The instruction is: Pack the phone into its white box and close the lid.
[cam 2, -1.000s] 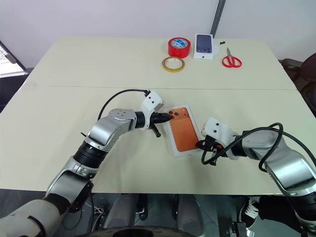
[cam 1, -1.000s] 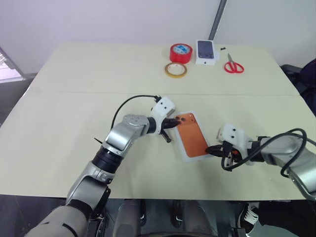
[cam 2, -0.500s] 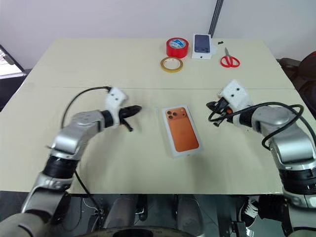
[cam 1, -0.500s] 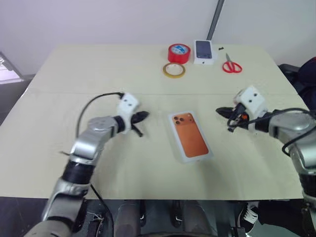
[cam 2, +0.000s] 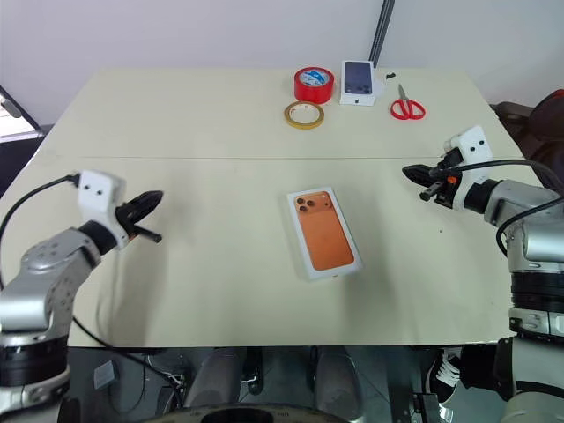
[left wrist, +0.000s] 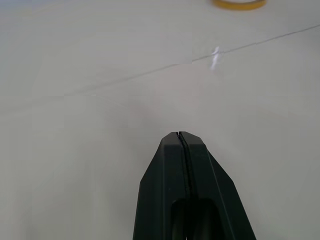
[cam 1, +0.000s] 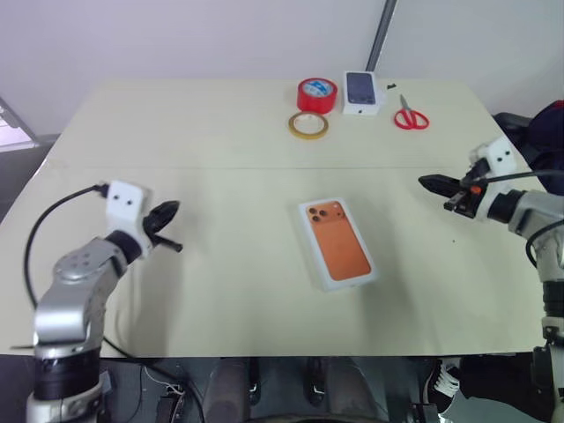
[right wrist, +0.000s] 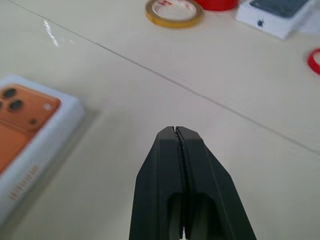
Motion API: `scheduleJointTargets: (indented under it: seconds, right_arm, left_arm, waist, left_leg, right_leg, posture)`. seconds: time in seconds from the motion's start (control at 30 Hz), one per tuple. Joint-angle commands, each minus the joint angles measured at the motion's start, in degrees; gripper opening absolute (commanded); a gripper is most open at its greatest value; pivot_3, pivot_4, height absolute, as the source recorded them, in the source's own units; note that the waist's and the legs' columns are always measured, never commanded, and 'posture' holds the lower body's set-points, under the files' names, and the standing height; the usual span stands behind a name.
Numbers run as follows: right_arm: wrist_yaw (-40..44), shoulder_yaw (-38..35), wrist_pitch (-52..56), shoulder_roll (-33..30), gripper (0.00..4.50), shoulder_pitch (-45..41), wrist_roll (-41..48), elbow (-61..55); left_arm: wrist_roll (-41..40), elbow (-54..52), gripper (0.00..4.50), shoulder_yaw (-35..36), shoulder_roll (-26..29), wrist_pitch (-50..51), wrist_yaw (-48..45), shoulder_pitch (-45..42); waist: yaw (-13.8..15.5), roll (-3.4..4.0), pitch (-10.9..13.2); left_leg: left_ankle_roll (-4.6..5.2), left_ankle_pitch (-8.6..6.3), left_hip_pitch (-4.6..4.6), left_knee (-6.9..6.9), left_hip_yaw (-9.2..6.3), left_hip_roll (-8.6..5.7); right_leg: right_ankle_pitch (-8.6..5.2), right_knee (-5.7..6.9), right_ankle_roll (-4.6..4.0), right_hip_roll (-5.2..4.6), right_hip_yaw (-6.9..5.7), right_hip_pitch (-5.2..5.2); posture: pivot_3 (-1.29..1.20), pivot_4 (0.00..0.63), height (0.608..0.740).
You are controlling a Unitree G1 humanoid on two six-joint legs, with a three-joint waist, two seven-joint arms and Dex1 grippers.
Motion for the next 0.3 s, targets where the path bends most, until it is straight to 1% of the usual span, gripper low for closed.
scheduleJointTargets:
  seconds: [0.03,0.3]
  right_arm:
    - [1.79,-0.69,-2.36,-0.39,0.03,-0.59,0.31,-0.31]
    - [3.26,1.36,-3.07,-0.4,0.03,-1.17,-0.89,0.07]
  left_arm:
    - [-1.3,-3.49,0.0,2.24,0.58,0.07,1.46,0.63]
    - [-1.99,-3.44,0.0,2.74,1.01,-0.03,3.27,1.05]
  waist:
    - [0.29,0.0,0.0]
    - [0.46,0.0,0.0]
  left_leg:
    - [-0.02,0.01,0.01,0.01,0.0,0.0]
    - [-0.03,0.0,-0.03,0.02,0.0,0.01]
  right_leg:
    - [0.0,0.01,-0.02,0.01,0.0,0.0]
    - [-0.02,-0.11,-0.05,-0.03,0.01,0.01]
  posture:
    - [0.0,0.15,0.73]
    - [0.0,0.15,0.73]
